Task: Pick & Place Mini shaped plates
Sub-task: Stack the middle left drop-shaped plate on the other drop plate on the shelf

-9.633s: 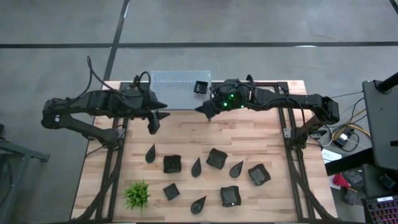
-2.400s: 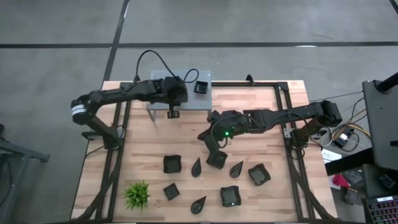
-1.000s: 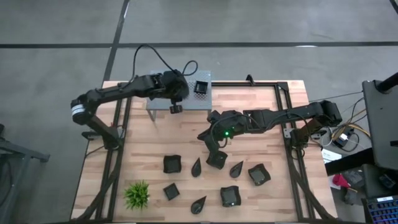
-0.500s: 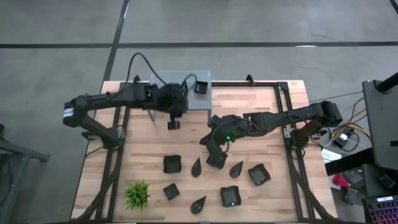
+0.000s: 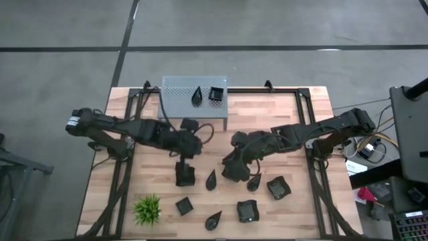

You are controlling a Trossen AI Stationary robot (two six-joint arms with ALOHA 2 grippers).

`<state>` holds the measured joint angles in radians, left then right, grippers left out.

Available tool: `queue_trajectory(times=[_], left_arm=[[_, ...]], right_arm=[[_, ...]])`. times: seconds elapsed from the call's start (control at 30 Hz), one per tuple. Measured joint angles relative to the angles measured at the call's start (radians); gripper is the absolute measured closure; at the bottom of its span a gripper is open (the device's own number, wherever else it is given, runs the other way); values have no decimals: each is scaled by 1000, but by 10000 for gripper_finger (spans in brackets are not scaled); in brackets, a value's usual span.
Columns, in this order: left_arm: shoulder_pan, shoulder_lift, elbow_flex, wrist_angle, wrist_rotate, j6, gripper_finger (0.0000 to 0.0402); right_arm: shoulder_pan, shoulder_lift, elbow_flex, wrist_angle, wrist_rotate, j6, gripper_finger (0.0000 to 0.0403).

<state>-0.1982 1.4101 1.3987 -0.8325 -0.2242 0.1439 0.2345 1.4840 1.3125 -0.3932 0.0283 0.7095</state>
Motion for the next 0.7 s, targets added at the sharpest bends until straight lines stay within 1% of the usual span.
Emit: queue_trajectory(times=[0.1, 0.27, 0.4, 0.5, 0.6, 0.7], left_arm=[[-49, 0, -16, 18, -16, -24, 337], [-127, 9, -45, 61, -15, -74, 337], [-181, 10, -81, 98, -15, -168, 337], [-225, 10, -117, 179, -16, -215, 337], [-267, 11, -176, 318, -9, -216, 337], [-299, 15, -238, 434, -3, -208, 337]], right_arm=[[18, -3, 0, -40, 37, 28, 346], [55, -3, 0, -105, 179, 63, 346], [76, -4, 0, -133, 250, 82, 346], [88, -4, 0, -161, 292, 78, 346], [94, -4, 0, -199, 338, 77, 346], [94, -4, 0, -211, 342, 77, 346]])
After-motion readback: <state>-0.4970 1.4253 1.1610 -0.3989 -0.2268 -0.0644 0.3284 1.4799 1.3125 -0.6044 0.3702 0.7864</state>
